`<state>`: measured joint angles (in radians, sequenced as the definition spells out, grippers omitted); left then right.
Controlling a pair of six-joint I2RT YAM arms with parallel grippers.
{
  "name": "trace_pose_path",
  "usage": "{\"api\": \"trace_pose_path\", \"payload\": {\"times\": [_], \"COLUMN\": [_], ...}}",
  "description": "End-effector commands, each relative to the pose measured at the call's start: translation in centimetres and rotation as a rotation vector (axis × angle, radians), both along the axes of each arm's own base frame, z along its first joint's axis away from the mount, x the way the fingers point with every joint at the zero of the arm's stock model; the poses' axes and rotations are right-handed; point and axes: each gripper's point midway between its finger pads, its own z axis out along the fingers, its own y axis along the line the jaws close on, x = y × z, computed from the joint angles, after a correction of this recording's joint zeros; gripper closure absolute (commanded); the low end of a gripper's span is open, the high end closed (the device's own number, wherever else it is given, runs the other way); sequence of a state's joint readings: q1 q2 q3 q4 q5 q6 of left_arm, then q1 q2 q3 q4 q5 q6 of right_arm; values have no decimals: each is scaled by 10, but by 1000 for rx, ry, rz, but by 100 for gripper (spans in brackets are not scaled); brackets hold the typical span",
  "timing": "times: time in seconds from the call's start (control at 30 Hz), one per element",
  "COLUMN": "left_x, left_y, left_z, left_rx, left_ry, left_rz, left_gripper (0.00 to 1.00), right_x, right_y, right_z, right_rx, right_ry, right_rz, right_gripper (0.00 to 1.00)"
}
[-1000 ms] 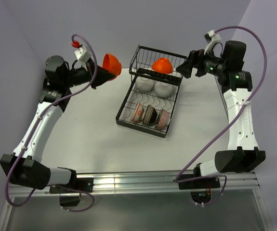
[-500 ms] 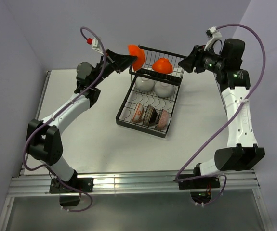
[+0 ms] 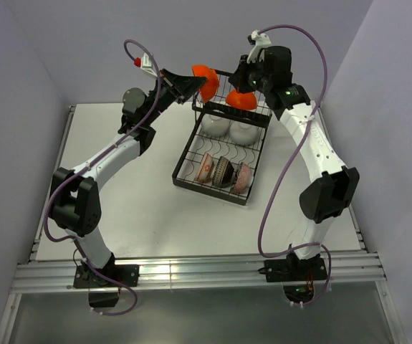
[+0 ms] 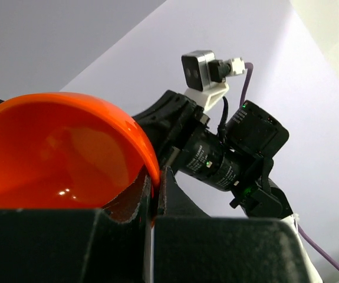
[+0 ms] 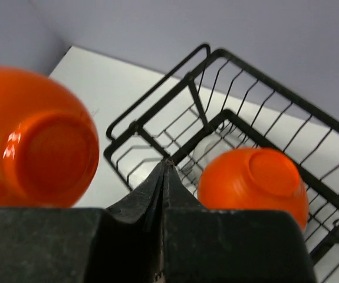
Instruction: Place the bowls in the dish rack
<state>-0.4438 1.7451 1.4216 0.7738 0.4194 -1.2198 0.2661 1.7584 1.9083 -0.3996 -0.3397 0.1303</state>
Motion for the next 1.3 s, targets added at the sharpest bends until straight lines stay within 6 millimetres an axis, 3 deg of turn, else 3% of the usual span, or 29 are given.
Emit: {"api": "trace_pose_path", "payload": {"times": [0.0,0.2,0.47,0.63,0.9,1.03,1.17,1.23,1.27], "left_x": [-15,-8,2,16,19,18,9,8,8], "left_y": [21,32,31,27,20,19,7,2,-2], "left_z": [40,36,34,40,39,30,30,30,28], "left_rx": [-59,-64,-73,-104,-150,-159,-185,-202,-202], "left_ry": [-83,-45,-17,12,57,108,116,126,133], "left_rz": [32,37,39,35,12,3,-35,-46,-51], "left_gripper": [100,100,100,100,100,100,100,100,100], "right_x": [22,45,48,47,40,30,13,6,-2], "right_y": [10,19,25,14,-5,-9,-7,-6,-10], "right_z": [35,9,-31,-45,-60,-50,-17,-1,17], "right_rx": [-6,-96,-199,-285,-402,-379,-306,-266,-241], "right_ry": [-139,-128,-45,-17,24,18,-22,-52,-85], "right_rz": [-81,-150,-144,-166,-191,-201,-183,-182,-189], "right_gripper": [100,100,100,100,100,100,98,87,83]}}
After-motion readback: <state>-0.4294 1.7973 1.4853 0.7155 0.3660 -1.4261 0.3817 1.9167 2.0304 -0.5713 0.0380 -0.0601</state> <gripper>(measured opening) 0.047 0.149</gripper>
